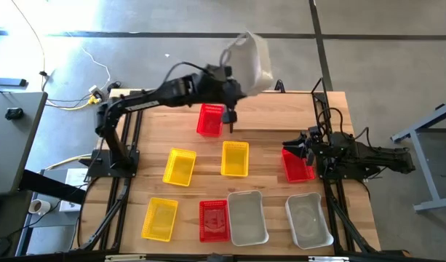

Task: Stack baskets on shelf by color
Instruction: Put the top gray bin on the shelf

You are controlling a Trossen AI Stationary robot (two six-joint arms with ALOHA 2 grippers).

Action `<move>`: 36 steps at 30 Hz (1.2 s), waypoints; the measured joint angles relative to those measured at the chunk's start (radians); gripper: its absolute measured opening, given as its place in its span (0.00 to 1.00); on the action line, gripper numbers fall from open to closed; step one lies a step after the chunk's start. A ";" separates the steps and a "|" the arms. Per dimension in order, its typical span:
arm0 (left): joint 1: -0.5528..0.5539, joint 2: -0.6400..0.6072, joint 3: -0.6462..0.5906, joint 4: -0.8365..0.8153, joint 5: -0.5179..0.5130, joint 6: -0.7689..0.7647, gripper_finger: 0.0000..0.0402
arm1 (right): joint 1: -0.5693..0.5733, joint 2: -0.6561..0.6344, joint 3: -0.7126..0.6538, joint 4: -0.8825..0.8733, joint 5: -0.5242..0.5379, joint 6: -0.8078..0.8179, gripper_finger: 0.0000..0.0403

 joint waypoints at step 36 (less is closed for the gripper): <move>-0.047 0.289 0.013 -0.249 -0.023 -0.092 0.00 | 0.000 0.000 0.000 -0.019 0.000 0.005 0.32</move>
